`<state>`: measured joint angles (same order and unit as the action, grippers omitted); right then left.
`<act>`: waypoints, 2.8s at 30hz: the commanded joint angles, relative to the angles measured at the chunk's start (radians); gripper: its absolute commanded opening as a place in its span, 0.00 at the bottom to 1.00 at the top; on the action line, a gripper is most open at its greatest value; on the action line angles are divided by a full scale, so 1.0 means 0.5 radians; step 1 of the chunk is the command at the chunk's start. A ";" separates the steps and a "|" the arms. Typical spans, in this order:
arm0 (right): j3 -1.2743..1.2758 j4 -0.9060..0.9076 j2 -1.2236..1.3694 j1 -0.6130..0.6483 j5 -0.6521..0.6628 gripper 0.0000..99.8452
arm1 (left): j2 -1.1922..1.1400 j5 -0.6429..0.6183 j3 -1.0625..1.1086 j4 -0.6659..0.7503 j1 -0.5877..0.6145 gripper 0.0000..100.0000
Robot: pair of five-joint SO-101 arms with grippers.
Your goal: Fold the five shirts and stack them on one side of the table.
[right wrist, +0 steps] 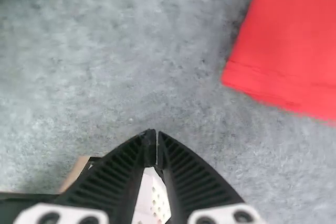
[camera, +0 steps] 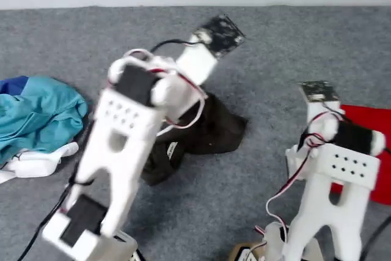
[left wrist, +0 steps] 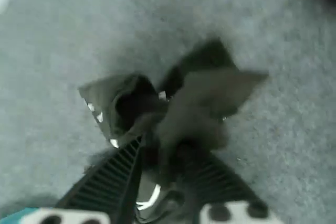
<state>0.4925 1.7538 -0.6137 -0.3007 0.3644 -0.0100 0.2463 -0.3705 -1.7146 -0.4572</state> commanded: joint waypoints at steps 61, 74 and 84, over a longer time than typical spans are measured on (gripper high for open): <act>-0.663 -0.864 2.070 1.106 -0.242 0.16 | -0.009 -0.117 0.462 0.196 1.313 0.14; -0.663 -0.775 1.760 1.054 -0.172 0.16 | -0.009 -0.114 0.462 0.193 1.313 0.14; -0.663 -0.612 1.659 1.051 -0.077 0.18 | -0.009 -0.117 0.462 0.199 1.310 0.14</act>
<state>0.1887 1.4377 0.2762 0.2332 0.3184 -0.0299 0.1956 -0.1327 -1.6287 0.1933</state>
